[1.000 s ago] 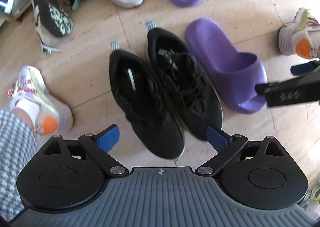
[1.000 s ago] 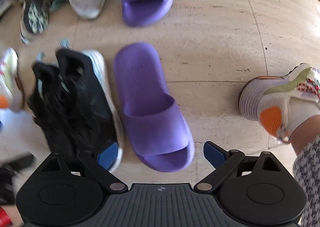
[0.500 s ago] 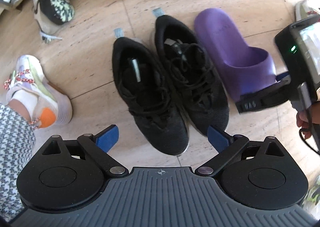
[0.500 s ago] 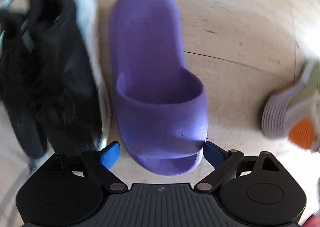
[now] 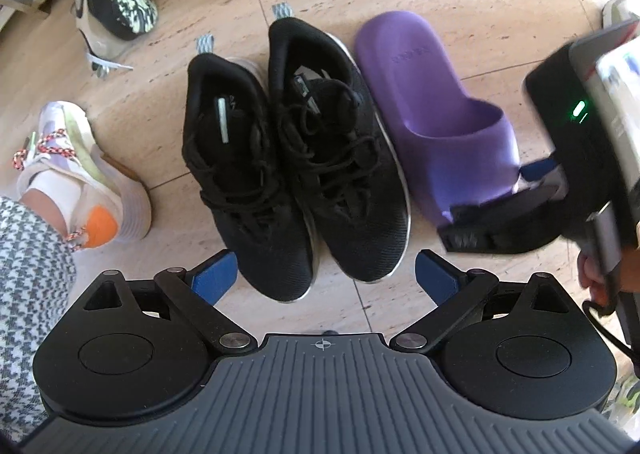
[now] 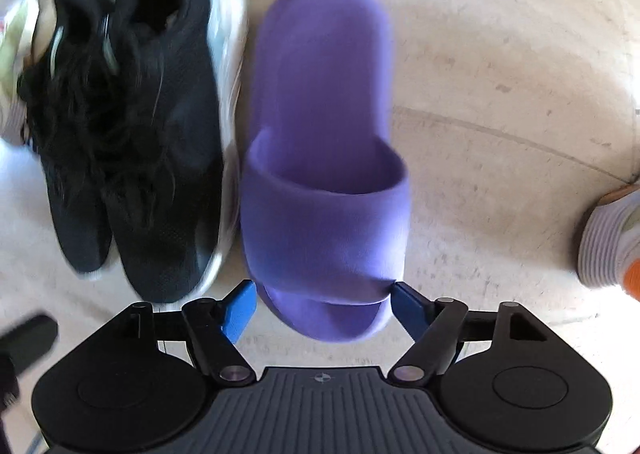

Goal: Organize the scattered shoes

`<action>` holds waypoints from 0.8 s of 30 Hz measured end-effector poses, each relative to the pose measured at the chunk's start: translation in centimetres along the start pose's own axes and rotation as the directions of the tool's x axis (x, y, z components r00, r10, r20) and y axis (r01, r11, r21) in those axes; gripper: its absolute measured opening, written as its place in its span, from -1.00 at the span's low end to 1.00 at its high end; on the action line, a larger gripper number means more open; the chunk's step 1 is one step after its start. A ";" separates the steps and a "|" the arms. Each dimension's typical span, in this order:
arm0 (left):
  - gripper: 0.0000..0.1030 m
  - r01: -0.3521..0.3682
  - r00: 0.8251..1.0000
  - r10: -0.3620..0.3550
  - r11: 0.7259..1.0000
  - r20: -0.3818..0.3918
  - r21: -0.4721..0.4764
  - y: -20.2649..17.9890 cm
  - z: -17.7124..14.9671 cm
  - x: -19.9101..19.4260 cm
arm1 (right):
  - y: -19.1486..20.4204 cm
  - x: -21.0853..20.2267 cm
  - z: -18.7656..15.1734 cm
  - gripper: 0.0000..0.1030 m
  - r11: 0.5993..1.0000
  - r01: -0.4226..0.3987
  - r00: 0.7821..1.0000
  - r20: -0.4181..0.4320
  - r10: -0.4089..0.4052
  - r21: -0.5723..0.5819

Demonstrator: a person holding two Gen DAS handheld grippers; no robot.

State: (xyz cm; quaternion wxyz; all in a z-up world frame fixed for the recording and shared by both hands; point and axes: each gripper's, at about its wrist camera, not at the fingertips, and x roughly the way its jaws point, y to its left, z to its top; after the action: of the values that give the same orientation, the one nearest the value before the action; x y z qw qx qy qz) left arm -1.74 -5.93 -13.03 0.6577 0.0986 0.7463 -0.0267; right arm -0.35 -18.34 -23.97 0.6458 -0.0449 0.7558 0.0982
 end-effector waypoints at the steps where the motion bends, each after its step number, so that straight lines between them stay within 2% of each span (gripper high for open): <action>1: 0.91 -0.001 1.000 0.001 1.000 -0.001 -0.004 0.0 0.1 0.0 | -0.5 -0.5 0.1 0.75 0.999 -0.015 1.000 0.012 0.015 0.034; 6: 0.91 0.027 0.999 -0.027 1.000 0.034 -0.012 -0.5 0.7 -0.8 | -3.2 -3.2 0.4 0.81 0.975 -0.096 0.993 0.081 0.081 0.200; 9: 0.91 0.087 0.992 -0.085 0.996 0.094 -0.020 -0.9 1.1 -1.9 | -6.1 -4.6 0.3 0.82 0.931 -0.119 0.986 0.153 0.070 0.346; 11: 0.91 0.114 0.986 -0.110 0.993 0.123 -0.023 -1.3 1.4 -2.5 | -8.6 -4.7 -0.2 0.82 0.876 -0.122 0.985 0.164 0.050 0.467; 15: 0.92 0.141 0.983 -0.133 0.989 0.128 -0.054 -1.4 2.7 -2.6 | -12.7 -3.4 -1.8 0.82 0.726 -0.111 0.991 0.129 0.032 0.679; 16: 0.92 0.147 0.981 -0.136 0.986 0.141 -0.075 -1.4 3.6 -2.6 | -13.7 -2.9 -2.5 0.82 0.673 -0.119 0.991 0.126 0.038 0.730; 19: 0.95 0.147 0.973 -0.127 0.985 0.192 -0.093 -2.1 7.1 -2.4 | -14.8 -2.5 -3.7 0.82 0.567 -0.138 0.990 0.132 0.052 0.812; 21: 0.95 0.141 0.969 -0.120 0.986 0.217 -0.085 -3.0 9.1 -2.3 | -14.6 -1.9 -3.4 0.82 0.544 -0.142 0.989 0.134 0.055 0.827; 24: 0.95 0.144 0.961 -0.125 0.987 0.246 -0.064 -5.1 13.9 -1.8 | -14.0 -1.6 -2.9 0.82 0.560 -0.153 0.988 0.141 0.064 0.814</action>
State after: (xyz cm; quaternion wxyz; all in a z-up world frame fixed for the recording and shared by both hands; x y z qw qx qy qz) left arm 11.13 -13.46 -13.57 0.7435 0.0168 0.6665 -0.0527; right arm -0.19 -32.71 -23.19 0.6203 0.3120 0.6842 -0.2229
